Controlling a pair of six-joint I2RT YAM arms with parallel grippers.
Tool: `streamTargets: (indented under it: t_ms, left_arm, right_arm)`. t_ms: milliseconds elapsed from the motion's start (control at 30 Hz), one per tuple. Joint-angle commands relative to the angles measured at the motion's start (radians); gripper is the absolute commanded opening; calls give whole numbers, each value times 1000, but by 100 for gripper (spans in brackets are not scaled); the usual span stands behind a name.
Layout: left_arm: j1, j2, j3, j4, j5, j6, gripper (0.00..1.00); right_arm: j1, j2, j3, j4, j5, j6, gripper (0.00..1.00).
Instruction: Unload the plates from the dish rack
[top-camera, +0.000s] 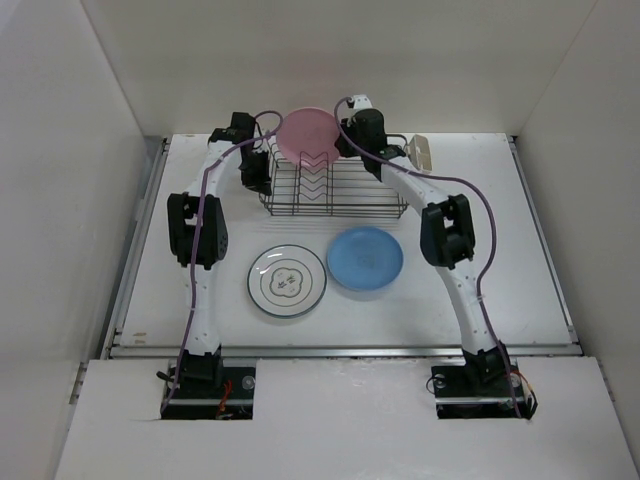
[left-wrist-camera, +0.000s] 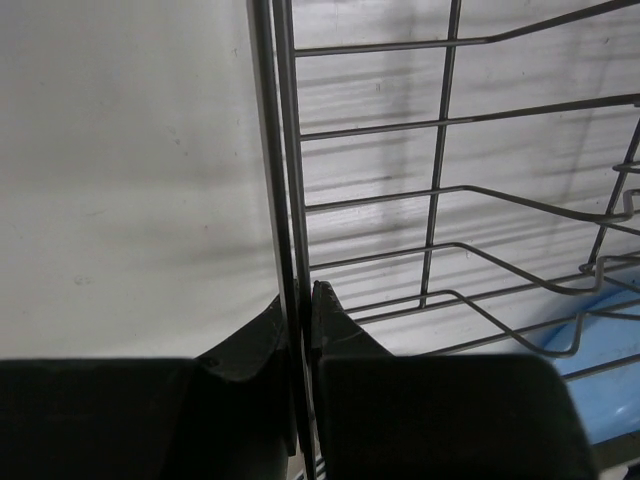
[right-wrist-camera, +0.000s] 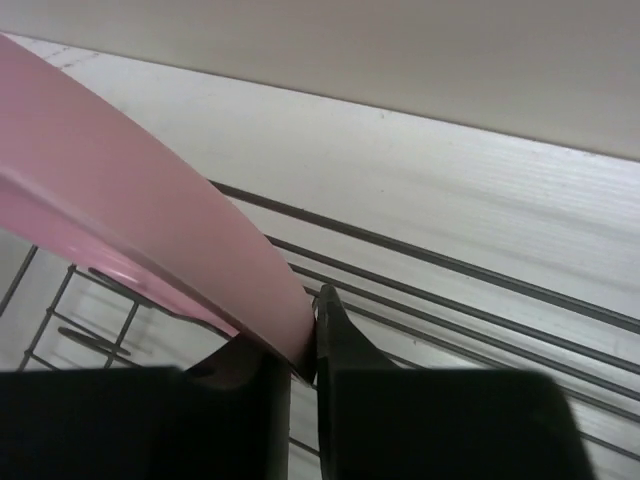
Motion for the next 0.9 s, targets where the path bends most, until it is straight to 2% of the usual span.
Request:
streamTargets:
  t_ms: [0,33,167,233,533,667,733,800,867]
  left_arm:
    - [-19,38,16,4,27,51,0]
    - [-19,38,16,4,27,36,0]
    - [-19,38,-6,33,36,-3,0]
    - [-19,38,-6,33,47,-15,0]
    - [-19,9,-59,33,-7,-24,0]
    - [-19,-2,-60,33,-16,-44,0]
    - [-19,-2,-60,42,-16,-44,0]
    - [-19,-13,-60,42,-16,-44,0]
    - [-19,-24,-49,42,-16,-33,2]
  right_arm:
    - [2,-93,15,203,53,21,3]
    - [12,-116,-49,221,64,10,0]
    - [12,-211,-137,323,181,-34,0]
    - [12,-224,-95,344,231,-55,0]
    - [12,-244,-7,409,231,-74,0]
    - [12,-335,-88,328,182,-83,0]
    - [12,-409,-207,242,109,-92,0]
    - [2,-548,-295,165,50,-92,0]
    - [-13,-674,-392,7,-57,-79,0]
